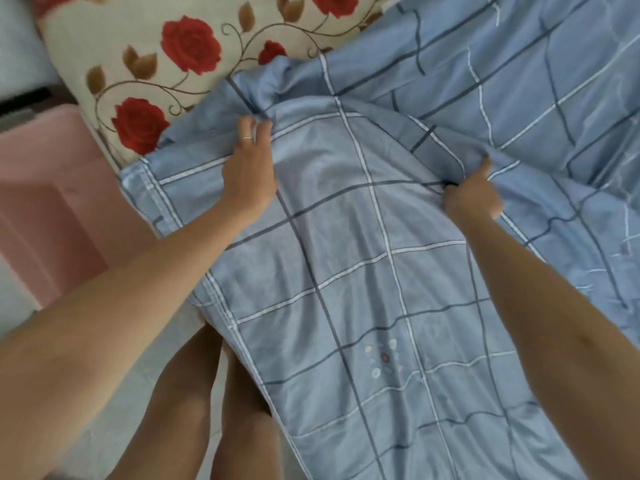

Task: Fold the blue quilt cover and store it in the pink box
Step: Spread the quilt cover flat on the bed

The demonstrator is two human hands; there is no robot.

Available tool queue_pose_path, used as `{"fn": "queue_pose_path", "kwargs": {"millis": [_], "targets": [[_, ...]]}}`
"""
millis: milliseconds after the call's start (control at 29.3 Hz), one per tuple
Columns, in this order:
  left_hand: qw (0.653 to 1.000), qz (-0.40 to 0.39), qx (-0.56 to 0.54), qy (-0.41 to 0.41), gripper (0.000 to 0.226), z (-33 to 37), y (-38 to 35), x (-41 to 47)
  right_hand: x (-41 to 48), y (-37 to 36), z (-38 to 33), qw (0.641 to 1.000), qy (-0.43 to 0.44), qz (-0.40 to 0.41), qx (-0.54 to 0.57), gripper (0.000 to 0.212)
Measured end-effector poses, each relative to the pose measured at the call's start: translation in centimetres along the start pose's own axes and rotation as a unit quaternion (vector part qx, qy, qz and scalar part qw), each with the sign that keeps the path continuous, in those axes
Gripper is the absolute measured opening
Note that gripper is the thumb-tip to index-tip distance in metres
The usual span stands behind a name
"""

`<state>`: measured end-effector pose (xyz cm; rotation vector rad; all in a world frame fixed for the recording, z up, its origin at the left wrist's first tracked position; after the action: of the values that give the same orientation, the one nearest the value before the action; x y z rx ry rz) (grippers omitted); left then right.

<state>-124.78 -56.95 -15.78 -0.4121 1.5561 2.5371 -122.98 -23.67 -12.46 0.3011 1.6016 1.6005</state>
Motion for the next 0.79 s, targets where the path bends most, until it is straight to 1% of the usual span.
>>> {"fn": "queue_pose_path", "kwargs": {"millis": [68, 137, 171, 205, 273, 308, 376, 444, 478, 547, 581, 615, 649, 683, 718, 786], "targets": [[1.0, 0.004, -0.001, -0.014, 0.067, 0.2, -0.5, -0.2, 0.7, -0.3, 0.8, 0.999, -0.037, 0.013, 0.025, 0.073], [0.999, 0.024, -0.016, -0.026, 0.067, -0.1, -0.5, -0.4, 0.7, -0.4, 0.9, 0.997, -0.043, 0.025, 0.06, 0.058], [0.999, 0.035, -0.015, -0.031, 0.065, -0.1, -0.6, -0.1, 1.1, -0.2, 0.7, 0.992, -0.048, 0.036, 0.108, 0.048], [0.999, 0.044, -0.017, -0.026, 0.061, -0.1, -0.5, 0.1, 1.4, 0.0, 0.3, 0.98, -0.051, 0.051, 0.183, 0.042], [0.997, 0.065, -0.046, 0.009, 0.052, -0.1, -0.4, 0.7, 2.6, 1.0, -1.2, 0.935, -0.04, 0.08, 0.344, 0.033], [0.995, 0.078, -0.063, 0.03, 0.047, -0.1, -0.4, 1.0, 3.3, 1.7, -2.2, 0.91, -0.034, 0.086, 0.403, 0.028], [0.989, 0.1, -0.09, 0.061, 0.039, -0.1, -0.4, 1.6, 5.0, 3.3, -4.1, 0.882, -0.013, 0.095, 0.462, 0.022], [0.983, 0.117, -0.119, 0.079, 0.03, -0.3, -0.3, 2.5, 6.4, 5.4, -6.1, 0.891, 0.01, 0.097, 0.444, 0.02], [0.982, 0.123, -0.121, 0.079, 0.026, -0.4, -0.2, 3.1, 7.4, 6.4, -7.1, 0.901, 0.024, 0.101, 0.421, 0.018], [0.983, 0.145, -0.093, 0.068, 0.024, -0.5, 0.2, 3.7, 9.2, 7.8, -8.9, 0.916, 0.031, 0.092, 0.39, 0.012], [0.982, 0.16, -0.074, 0.066, 0.024, -0.4, 0.5, 4.0, 10.0, 8.3, -10.0, 0.915, 0.026, 0.09, 0.392, 0.012], [0.981, 0.172, -0.055, 0.066, 0.022, -0.3, 0.8, 4.0, 10.4, 8.6, -10.8, 0.912, 0.02, 0.093, 0.398, 0.017], [0.979, 0.184, -0.042, 0.072, 0.02, -0.2, 1.1, 4.2, 11.1, 8.7, -11.7, 0.912, 0.023, 0.105, 0.397, 0.027], [0.977, 0.192, -0.036, 0.084, 0.018, -0.3, 1.3, 4.5, 11.3, 9.0, -12.6, 0.917, 0.032, 0.114, 0.38, 0.035], [0.975, 0.192, -0.038, 0.107, 0.018, -0.4, 1.7, 5.0, 11.4, 9.1, -13.4, 0.926, 0.048, 0.113, 0.357, 0.04], [0.969, 0.173, -0.053, 0.165, 0.021, -1.2, 2.0, 6.1, 11.9, 8.8, -15.4, 0.939, 0.078, 0.097, 0.321, 0.04]]}}
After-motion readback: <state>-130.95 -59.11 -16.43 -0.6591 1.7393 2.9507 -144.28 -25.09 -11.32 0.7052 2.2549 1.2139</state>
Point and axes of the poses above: each hand's wrist, its own x-axis towards the middle knuckle, its own y-axis out of the back of the hand, z = x × y, the point moved 2 cm from there along x, towards the middle knuckle, and after that the axes turned 3 degrees about z, right-handed, at the moved point
